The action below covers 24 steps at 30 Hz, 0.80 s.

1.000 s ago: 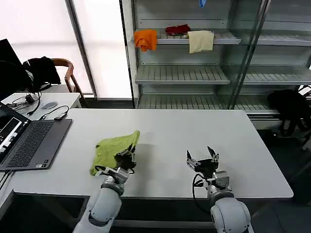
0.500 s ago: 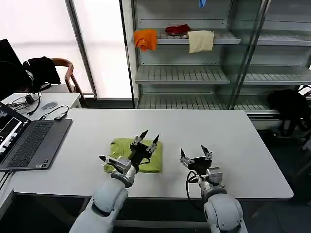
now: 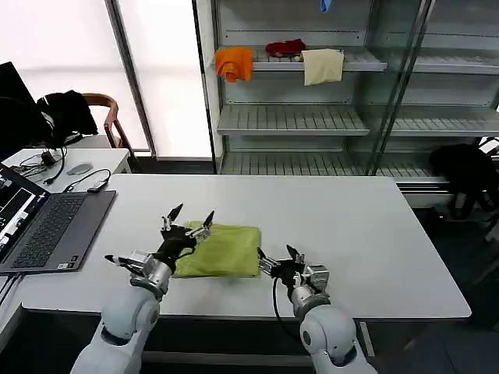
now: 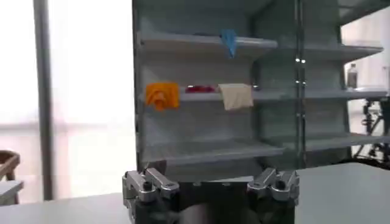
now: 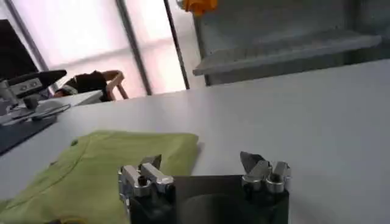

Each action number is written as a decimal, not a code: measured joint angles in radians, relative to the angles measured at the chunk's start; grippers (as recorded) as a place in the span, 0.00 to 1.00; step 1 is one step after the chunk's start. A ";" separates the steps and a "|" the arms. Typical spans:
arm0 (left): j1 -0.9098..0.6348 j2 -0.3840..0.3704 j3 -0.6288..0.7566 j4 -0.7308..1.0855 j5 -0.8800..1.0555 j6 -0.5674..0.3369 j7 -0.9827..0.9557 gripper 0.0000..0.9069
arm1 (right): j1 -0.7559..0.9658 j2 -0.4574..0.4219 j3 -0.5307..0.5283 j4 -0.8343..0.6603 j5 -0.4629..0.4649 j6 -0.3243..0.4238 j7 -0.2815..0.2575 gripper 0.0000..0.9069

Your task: Fold and organize the clothes.

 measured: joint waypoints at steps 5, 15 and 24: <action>0.003 0.000 -0.039 0.026 -0.022 -0.022 -0.001 1.00 | 0.009 0.000 -0.034 -0.030 0.050 -0.003 0.028 0.29; 0.012 -0.002 -0.081 0.046 -0.042 -0.042 -0.007 1.00 | 0.029 0.010 -0.065 -0.073 0.097 -0.005 0.057 0.00; 0.021 -0.009 -0.097 0.046 -0.046 -0.049 -0.020 1.00 | 0.048 0.022 -0.074 -0.094 0.120 -0.008 0.075 0.00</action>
